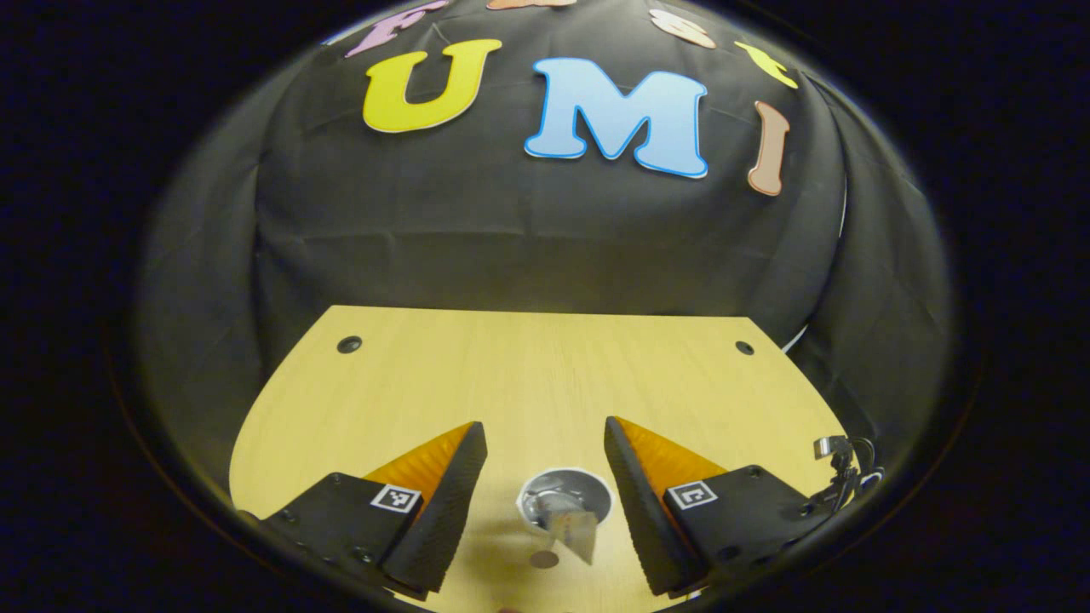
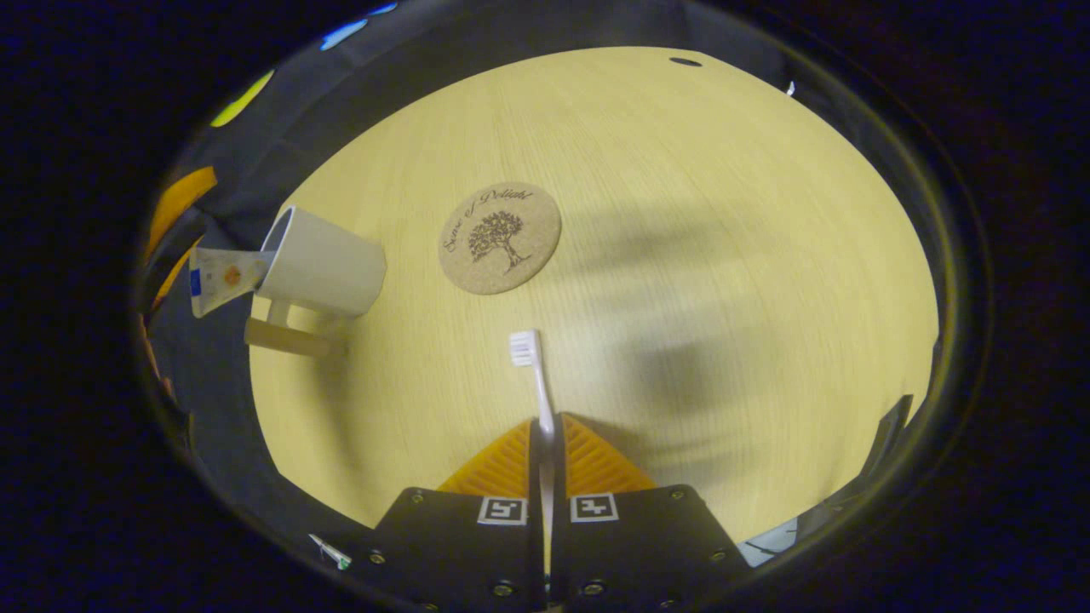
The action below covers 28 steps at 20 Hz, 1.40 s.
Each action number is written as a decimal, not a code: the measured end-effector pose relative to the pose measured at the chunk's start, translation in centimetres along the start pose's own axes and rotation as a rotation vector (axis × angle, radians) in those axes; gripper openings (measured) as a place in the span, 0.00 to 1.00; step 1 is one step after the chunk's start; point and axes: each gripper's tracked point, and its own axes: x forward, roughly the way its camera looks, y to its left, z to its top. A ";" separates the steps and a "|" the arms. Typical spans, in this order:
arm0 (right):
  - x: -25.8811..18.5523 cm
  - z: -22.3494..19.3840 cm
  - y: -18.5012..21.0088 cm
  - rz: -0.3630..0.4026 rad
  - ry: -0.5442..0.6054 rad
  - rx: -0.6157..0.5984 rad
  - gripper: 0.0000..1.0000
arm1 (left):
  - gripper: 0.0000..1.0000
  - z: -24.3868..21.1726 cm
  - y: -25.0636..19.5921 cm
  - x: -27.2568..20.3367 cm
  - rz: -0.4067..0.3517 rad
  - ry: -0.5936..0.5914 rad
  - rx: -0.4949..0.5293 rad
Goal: Put the toothbrush and toothpaste on the desktop into the cup, then pick up the cup and place it on the coaster on the desktop.
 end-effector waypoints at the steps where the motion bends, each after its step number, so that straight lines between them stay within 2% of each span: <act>1: -0.2 0.2 0.1 0.001 0.001 0.006 0.04 | 0.89 0.0 1.0 -0.7 0.015 -0.002 -0.004; 8: -2.8 4.6 3.2 0.058 -0.117 0.030 0.04 | 0.89 -2.4 7.6 -4.7 0.114 0.007 -0.079; 15: -5.4 11.3 7.0 0.075 -0.249 -0.015 0.04 | 0.90 -4.6 12.9 -7.7 0.185 0.024 -0.124; 23: -9.4 22.4 14.4 0.128 -0.451 -0.026 0.04 | 0.90 -7.2 19.2 -13.2 0.295 0.029 -0.224; 28: -10.5 25.9 19.3 0.193 -0.573 0.001 0.03 | 0.90 -9.2 24.8 -17.5 0.412 0.042 -0.272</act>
